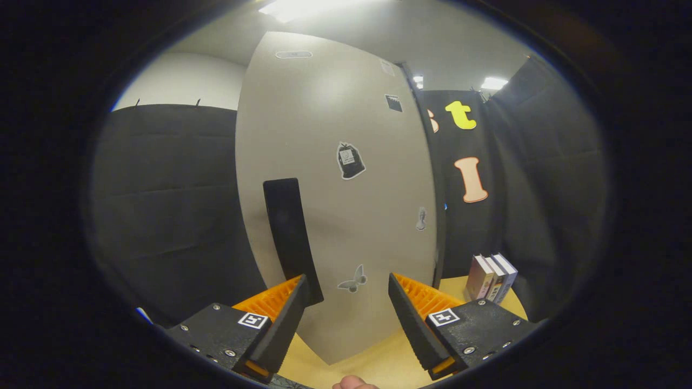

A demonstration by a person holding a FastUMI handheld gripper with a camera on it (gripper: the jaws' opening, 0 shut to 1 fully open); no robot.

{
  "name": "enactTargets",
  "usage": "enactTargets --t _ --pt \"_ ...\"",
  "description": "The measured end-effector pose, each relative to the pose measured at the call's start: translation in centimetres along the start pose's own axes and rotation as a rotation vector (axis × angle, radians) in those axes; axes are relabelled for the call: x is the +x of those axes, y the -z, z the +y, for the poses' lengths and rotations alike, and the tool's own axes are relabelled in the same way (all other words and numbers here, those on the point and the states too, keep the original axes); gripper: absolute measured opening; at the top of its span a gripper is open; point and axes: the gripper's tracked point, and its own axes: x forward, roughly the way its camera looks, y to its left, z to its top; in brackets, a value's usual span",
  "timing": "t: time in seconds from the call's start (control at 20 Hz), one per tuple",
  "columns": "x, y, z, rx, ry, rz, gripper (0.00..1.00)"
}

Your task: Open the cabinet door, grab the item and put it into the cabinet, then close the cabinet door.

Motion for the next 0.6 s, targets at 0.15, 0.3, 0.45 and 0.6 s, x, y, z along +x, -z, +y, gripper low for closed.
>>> enactTargets --t 0.15,0.3,0.45,0.6 --pt "1.5 -0.2 2.7 -0.029 -0.015 -0.013 0.92" --pt "2.2 0.0 3.8 -0.029 -0.005 -0.018 0.93" --pt "2.7 0.5 3.6 -0.009 0.049 -0.015 0.93" --pt "3.1 0.7 2.7 0.01 0.115 -0.002 0.93"
